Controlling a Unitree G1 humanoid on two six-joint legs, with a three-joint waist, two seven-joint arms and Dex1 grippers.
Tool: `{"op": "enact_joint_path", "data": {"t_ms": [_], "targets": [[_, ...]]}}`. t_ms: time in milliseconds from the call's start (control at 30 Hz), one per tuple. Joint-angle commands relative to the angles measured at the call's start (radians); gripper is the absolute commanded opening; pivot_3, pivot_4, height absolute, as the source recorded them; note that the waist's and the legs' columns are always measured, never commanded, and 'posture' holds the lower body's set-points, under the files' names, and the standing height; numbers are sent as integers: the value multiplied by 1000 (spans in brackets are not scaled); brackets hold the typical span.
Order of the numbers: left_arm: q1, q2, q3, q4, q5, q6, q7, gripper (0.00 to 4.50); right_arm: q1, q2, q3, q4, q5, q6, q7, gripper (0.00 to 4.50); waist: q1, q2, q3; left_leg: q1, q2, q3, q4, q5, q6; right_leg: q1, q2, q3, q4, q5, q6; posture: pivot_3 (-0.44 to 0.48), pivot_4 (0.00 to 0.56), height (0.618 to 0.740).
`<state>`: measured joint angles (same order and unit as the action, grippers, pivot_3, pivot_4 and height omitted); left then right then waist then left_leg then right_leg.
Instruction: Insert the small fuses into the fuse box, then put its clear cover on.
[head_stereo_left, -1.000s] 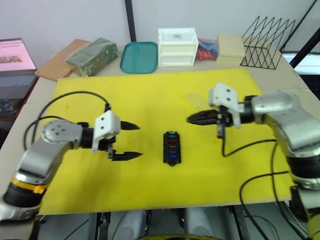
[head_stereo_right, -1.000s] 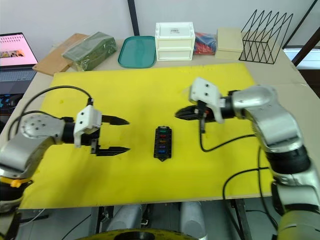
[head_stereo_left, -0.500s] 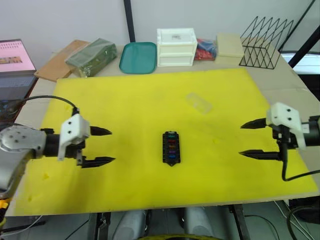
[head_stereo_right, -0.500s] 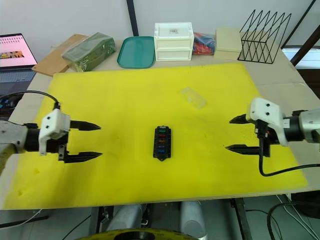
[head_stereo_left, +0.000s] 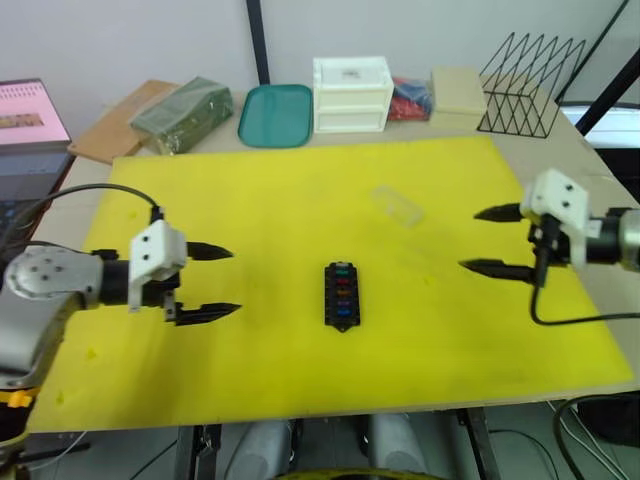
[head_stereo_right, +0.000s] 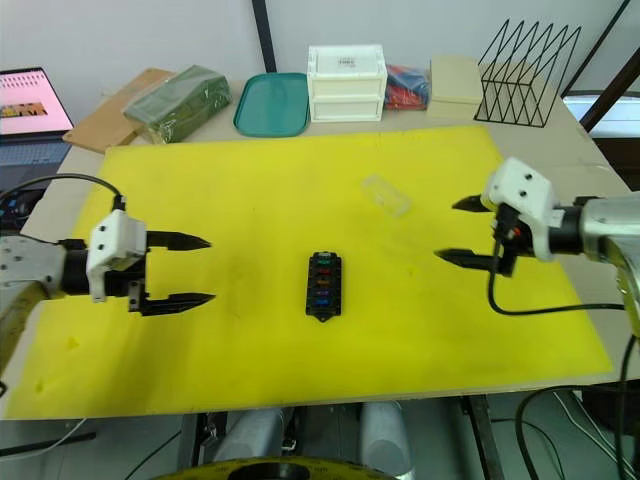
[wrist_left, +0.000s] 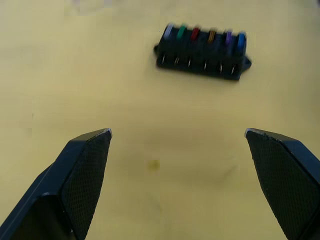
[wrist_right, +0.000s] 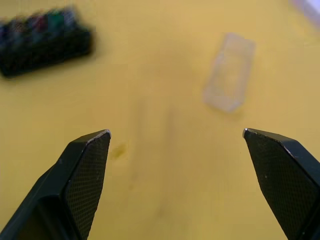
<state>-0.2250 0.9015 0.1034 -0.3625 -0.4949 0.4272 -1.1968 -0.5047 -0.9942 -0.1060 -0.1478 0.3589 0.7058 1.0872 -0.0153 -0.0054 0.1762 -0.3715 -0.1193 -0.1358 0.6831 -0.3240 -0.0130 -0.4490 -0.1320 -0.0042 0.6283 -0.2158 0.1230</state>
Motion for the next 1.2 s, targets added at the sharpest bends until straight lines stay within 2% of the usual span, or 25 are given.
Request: {"op": "enact_joint_path", "data": {"t_ms": [33,100,233,333,667,833,933,1133,1200], "targets": [[-33,-37,-41,-53,-27,34,43,4500,-146,79,82,117,-32,96,-94,4490,2,0,0,0,0,0,0,0,0,0,0,0,0,0,0,0,150,740],[-39,-54,-59,-66,-29,46,56,4500,-208,124,117,178,-46,109,-118,4490,4,0,0,-2,0,0,0,0,0,-2,0,0,0,0,0,0,150,740],[-56,-109,-118,-91,-17,47,95,4500,-392,278,215,453,-112,136,-185,4490,3,0,0,-2,-1,0,0,0,0,-2,0,0,0,0,0,0,150,740],[-57,-120,-134,-106,-16,51,106,4500,-470,342,244,601,-146,111,-193,4490,2,0,0,-2,-1,0,0,1,-1,-3,0,1,0,1,-1,0,150,740],[-1,-117,-142,-151,-3,40,141,4500,-580,438,283,895,-239,-61,-173,4490,-2,0,0,-3,-1,0,0,1,-1,-5,1,1,1,1,-1,0,150,740],[27,-113,-135,-173,-2,42,156,4500,-587,456,307,961,-285,-113,-137,4490,-2,0,0,-3,-1,0,0,1,-1,-5,1,1,1,1,-1,0,150,740],[75,-111,-127,-203,-2,47,181,4500,-576,465,309,959,-301,-137,-129,3904,-5,0,0,-3,-1,0,0,1,-1,-5,1,1,1,1,-1,0,150,740],[266,-124,-130,-316,25,53,273,4500,-546,459,286,878,-298,-152,-109,1872,-4,0,0,-3,-1,0,-1,1,-1,-6,1,2,2,1,-1,0,150,740],[310,-153,-158,-342,57,55,336,4500,-528,452,266,820,-286,-150,-119,1881,-1,0,0,-2,-1,0,-1,1,-2,-6,1,2,2,1,-1,0,150,740]]}}
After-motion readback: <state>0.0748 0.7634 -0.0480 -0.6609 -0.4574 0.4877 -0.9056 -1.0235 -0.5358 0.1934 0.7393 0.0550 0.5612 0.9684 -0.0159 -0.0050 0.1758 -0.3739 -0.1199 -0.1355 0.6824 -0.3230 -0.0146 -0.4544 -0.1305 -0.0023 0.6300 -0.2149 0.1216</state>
